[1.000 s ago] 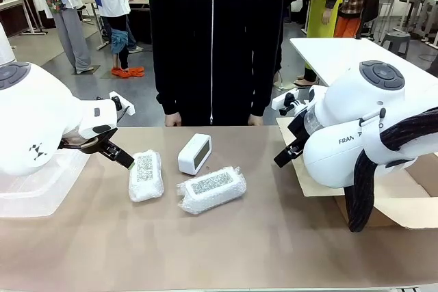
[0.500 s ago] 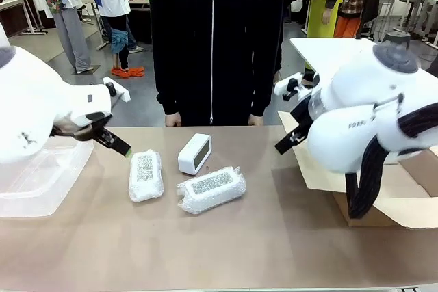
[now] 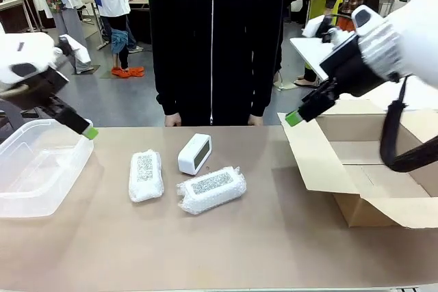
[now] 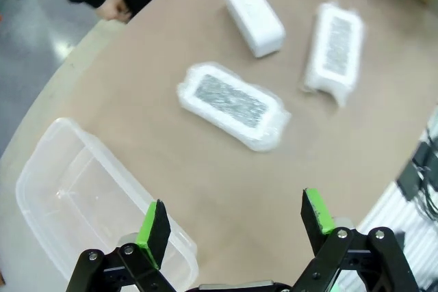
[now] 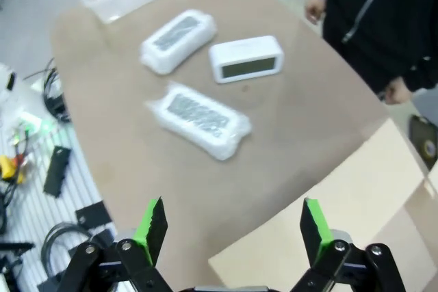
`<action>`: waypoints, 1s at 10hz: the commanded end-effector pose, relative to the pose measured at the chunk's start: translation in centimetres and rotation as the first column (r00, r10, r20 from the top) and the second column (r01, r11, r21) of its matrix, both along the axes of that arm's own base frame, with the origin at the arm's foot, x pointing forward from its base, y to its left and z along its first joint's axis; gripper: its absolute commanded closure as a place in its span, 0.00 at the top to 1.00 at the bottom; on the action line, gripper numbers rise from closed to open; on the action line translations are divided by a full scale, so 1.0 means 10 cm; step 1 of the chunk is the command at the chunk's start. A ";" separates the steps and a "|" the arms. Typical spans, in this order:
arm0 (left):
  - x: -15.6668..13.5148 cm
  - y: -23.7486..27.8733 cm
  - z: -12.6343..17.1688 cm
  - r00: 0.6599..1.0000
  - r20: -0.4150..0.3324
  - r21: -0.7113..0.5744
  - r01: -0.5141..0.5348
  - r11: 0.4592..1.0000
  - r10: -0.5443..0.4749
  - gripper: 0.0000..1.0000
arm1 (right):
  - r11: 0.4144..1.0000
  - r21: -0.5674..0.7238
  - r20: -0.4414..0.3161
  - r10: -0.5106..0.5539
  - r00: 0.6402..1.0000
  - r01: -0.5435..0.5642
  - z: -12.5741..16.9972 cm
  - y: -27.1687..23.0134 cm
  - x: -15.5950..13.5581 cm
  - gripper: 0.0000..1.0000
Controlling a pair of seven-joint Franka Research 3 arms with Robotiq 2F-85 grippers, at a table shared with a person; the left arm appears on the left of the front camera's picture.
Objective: Separate and place wrapped and unwrapped clocks.
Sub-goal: Pick up the Digital clock indicated by the person.
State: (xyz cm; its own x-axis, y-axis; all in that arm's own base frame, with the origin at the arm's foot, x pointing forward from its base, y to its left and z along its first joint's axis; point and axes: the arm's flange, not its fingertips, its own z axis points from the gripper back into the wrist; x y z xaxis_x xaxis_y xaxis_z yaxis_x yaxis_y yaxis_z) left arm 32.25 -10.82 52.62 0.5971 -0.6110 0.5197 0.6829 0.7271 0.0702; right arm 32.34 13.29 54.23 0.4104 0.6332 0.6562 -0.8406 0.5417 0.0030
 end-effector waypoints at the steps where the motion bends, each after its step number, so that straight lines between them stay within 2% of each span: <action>1: -0.35 0.22 0.05 0.987 -0.022 -0.084 0.155 0.984 -0.157 1.00 | 0.993 -0.002 -0.005 0.117 0.993 -0.117 -0.01 -0.21 -0.14 1.00; 3: -0.59 0.27 0.03 0.972 -0.003 -0.118 0.232 0.966 -0.234 1.00 | 0.991 0.002 0.055 0.133 0.990 -0.134 -0.03 -0.29 -0.30 1.00; 5: -0.61 0.27 0.01 0.969 0.000 -0.107 0.246 0.963 -0.247 1.00 | 0.987 -0.008 0.060 0.164 0.985 -0.163 -0.08 -0.25 -0.36 1.00; 7: -0.59 0.23 -0.02 0.970 -0.015 -0.116 0.238 0.964 -0.241 1.00 | 0.991 -0.020 0.105 0.134 0.985 -0.132 -0.20 -0.14 -0.32 1.00; 8: -0.47 0.22 0.33 0.974 -0.008 -0.096 0.223 0.970 -0.225 1.00 | 0.990 -0.029 0.064 0.137 0.988 -0.136 0.19 -0.24 -0.21 1.00; 10: -0.47 0.22 0.33 0.974 -0.008 -0.096 0.223 0.970 -0.225 1.00 | 0.990 -0.029 0.064 0.137 0.988 -0.136 0.19 -0.24 -0.21 1.00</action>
State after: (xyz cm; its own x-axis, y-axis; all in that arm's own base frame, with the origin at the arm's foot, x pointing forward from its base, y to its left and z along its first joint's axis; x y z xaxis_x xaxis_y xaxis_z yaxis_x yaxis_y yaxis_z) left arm 27.56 -8.66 55.77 0.4650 -0.6812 0.5655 0.8266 0.5628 -0.0018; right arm 30.42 11.05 56.07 0.2778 0.7048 0.6528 -0.8985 0.4311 -0.0830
